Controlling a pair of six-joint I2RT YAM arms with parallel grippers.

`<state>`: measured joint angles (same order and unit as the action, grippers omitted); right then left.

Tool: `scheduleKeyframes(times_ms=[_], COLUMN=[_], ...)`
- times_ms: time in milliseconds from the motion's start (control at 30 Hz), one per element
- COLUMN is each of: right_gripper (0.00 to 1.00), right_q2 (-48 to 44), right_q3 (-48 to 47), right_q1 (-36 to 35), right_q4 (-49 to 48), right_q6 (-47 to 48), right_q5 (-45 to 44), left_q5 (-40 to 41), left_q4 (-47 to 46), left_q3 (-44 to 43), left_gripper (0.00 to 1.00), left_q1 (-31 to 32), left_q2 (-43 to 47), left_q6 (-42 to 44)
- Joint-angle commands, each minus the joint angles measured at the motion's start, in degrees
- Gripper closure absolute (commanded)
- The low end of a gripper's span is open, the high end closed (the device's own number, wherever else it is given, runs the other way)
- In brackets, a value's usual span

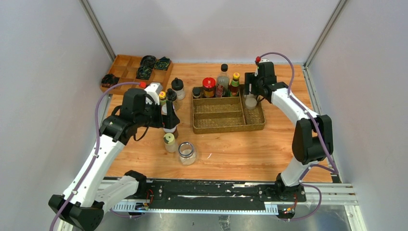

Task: Organize the condiment bottles
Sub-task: Place the bottle in the storage box, then pick up the bottle from the center of the board.

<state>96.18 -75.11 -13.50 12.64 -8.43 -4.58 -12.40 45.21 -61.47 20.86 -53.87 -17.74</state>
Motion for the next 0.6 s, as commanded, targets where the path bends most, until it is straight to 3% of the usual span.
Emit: scheduleKeyframes(times_ms=[0,100,267,567], right_gripper=[0.12,0.07,0.05,0.09], right_q2=[-3.3,-7.5,-24.1,-47.5], right_q3=[0.5,-0.5,2.6,16.4], right_q1=[0.5,0.5,-1.6,-27.8], right_q4=[0.4,4.4,9.7,19.9], right_q6=[-0.2,-0.5,-3.4,-8.6], right_q5=[-1.5,-3.7,-3.6,-3.2], left_q5=[-0.2,0.7,2.0,6.4], left_q4=[0.7,1.7,2.1,2.2], left_q3=[-2.0,-2.7,-3.1,-3.3], left_gripper=[0.0,0.0,0.0,0.0], left_q1=[0.4,0.4,0.4,0.3], left_q2=[0.0,-0.1,0.1,-0.9], left_q6=[0.5,1.3,1.7,3.0])
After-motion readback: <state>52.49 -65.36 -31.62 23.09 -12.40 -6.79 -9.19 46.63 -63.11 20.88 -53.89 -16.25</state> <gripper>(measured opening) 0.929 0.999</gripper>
